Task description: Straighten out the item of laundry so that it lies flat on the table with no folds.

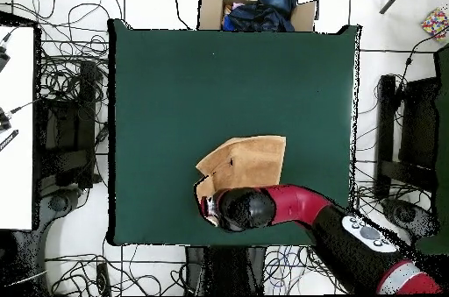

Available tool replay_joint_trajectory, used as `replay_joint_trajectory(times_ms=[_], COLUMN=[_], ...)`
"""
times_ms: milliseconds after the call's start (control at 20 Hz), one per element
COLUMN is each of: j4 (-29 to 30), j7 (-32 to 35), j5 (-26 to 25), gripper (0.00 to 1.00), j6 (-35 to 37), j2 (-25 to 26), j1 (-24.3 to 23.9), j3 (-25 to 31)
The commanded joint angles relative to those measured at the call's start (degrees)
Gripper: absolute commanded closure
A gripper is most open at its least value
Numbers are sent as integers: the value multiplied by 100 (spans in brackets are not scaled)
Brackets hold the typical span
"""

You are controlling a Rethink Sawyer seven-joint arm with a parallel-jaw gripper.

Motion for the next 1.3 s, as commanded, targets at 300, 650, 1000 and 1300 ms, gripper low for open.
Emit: replay_joint_trajectory(times_ms=[300,650,1000,1300], j4=[-609,-974,-1639,-1671], j7=[-2183,-2975,-3346,-3658], j5=[-64,-814,-2077,-2667], gripper=[100,100,100,100], j6=[2091,2105,1904,1690], j2=[291,617,882,1417], j1=[-531,-883,-853,-1105], j3=[1011,599,44,-119])
